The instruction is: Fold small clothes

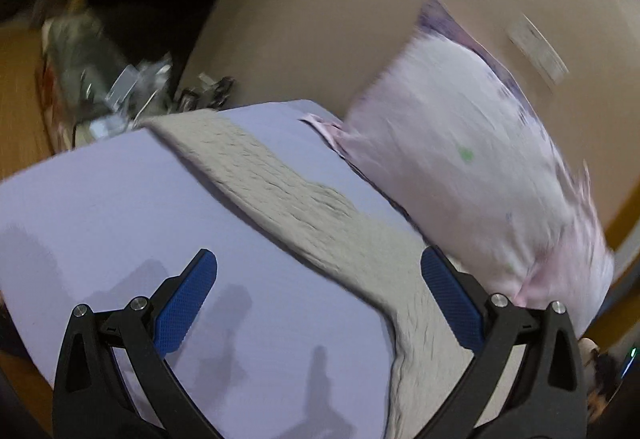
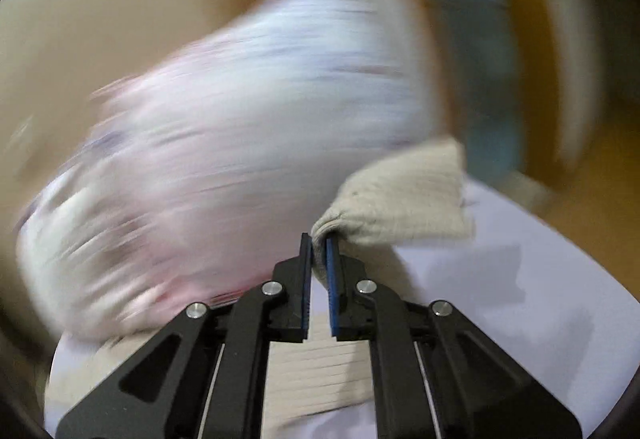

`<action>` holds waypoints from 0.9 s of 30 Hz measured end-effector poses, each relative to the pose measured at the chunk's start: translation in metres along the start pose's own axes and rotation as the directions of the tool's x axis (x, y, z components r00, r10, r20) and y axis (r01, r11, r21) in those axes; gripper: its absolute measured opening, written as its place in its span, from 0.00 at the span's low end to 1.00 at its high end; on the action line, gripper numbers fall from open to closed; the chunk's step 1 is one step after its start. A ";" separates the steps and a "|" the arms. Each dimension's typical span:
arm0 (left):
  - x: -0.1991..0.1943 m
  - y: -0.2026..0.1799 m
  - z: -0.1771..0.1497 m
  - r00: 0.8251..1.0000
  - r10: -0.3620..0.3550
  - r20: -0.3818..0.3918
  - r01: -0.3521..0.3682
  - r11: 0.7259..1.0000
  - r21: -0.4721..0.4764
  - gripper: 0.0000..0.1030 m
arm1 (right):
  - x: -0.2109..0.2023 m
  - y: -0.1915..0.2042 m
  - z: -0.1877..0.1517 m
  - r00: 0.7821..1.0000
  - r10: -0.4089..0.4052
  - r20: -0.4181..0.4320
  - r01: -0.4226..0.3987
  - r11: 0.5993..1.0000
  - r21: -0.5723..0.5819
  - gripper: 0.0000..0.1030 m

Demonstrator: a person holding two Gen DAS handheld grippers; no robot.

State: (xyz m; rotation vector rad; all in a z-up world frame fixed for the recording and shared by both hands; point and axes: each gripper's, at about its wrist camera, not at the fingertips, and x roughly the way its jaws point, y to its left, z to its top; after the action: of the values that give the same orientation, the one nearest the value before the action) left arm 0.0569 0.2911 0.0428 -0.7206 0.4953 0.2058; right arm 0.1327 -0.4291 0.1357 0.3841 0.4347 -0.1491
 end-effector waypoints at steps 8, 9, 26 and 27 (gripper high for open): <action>0.030 0.033 0.028 1.000 0.011 -0.027 -0.015 0.985 -0.172 0.86 | 0.025 0.247 -0.160 0.797 0.330 -0.505 -0.530 0.784 -0.323 0.23; 0.035 0.037 0.031 0.999 0.009 -0.040 -0.017 0.981 -0.191 0.84 | 0.022 0.251 -0.168 0.791 0.331 -0.515 -0.538 0.776 -0.329 0.26; 0.101 0.066 0.090 0.967 0.215 -0.133 -0.244 0.934 -0.262 0.08 | -0.004 0.123 -0.119 0.894 0.308 -0.325 -0.372 0.915 -0.158 0.72; 0.098 0.051 0.093 0.969 0.223 -0.109 -0.242 0.945 -0.222 0.08 | -0.005 0.120 -0.118 0.896 0.306 -0.321 -0.369 0.916 -0.157 0.73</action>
State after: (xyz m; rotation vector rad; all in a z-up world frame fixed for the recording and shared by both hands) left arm 0.1574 0.3931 0.0240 -0.9030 0.6428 0.4635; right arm 0.1100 -0.2725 0.0784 0.2639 0.6602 0.3002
